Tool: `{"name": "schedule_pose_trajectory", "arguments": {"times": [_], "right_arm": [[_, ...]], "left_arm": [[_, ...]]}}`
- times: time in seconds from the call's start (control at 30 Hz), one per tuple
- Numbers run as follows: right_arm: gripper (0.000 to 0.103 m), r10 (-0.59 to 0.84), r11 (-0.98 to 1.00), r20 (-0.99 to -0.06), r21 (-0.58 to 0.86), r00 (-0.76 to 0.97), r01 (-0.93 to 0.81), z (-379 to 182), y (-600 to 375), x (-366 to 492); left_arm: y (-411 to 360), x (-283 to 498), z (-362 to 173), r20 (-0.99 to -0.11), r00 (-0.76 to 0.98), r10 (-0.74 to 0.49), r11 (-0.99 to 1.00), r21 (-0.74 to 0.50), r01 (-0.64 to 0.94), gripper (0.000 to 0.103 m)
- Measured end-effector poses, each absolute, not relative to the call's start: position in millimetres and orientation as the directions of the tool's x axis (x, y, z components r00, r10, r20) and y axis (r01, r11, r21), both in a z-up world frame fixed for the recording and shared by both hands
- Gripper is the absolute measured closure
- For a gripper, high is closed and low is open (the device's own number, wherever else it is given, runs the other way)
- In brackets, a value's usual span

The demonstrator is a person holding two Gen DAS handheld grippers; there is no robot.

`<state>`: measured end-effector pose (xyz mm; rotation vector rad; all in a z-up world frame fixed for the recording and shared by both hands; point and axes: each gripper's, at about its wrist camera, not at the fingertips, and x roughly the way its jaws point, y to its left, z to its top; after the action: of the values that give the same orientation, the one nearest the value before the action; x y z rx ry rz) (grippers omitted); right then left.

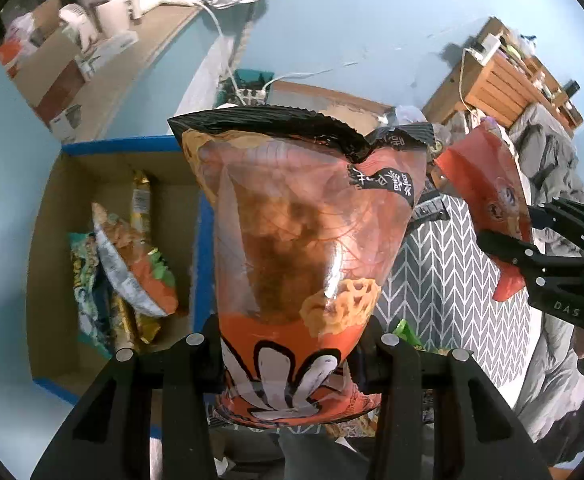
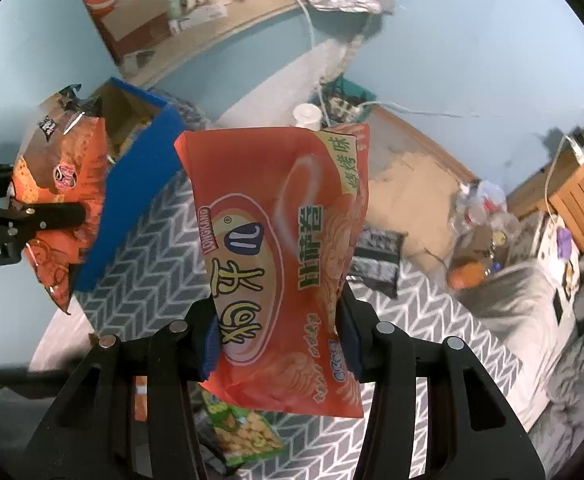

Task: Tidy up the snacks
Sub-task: 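Carry the orange bag with the left tool while the right carries the red bag to the box, then release the orange bag into the box with the left tool while the right releases the red bag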

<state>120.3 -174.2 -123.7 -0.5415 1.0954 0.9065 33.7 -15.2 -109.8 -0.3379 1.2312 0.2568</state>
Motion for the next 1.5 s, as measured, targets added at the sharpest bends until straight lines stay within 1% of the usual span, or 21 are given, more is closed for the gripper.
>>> {"name": "schedule_pose_trajectory", "arguments": {"times": [0.37,0.73,1.0,1.27,1.5], "right_arm": [[0.055,0.389,0.411,-0.913,0.053,0.122,-0.91,-115.0,-100.5,97.8],[0.055,0.4,0.29,-0.915,0.065,0.06,-0.955,-120.9,-20.9,76.0],[0.055,0.389,0.244,-0.921,0.083,0.019,-0.966,-127.3,33.3,64.5],[0.055,0.345,0.225,-0.938,0.115,-0.032,-0.968,-149.5,78.8,58.9],[0.055,0.304,0.21,-0.952,0.109,-0.041,-0.972,-165.3,98.3,57.5]], "left_arm": [[31.2,-2.7,-95.1,-0.943,0.33,0.05,0.877,-0.116,-0.467,0.058],[81.5,-38.8,-88.7,-0.937,0.336,0.099,0.823,-0.113,-0.557,0.058],[120.8,-55.5,-103.8,-0.945,0.299,0.13,0.784,-0.087,-0.615,0.058],[153.8,-59.8,-133.9,-0.962,0.254,0.099,0.753,-0.095,-0.651,0.058],[166.8,-59.1,-155.9,-0.971,0.228,0.076,0.738,-0.099,-0.668,0.057]]}}
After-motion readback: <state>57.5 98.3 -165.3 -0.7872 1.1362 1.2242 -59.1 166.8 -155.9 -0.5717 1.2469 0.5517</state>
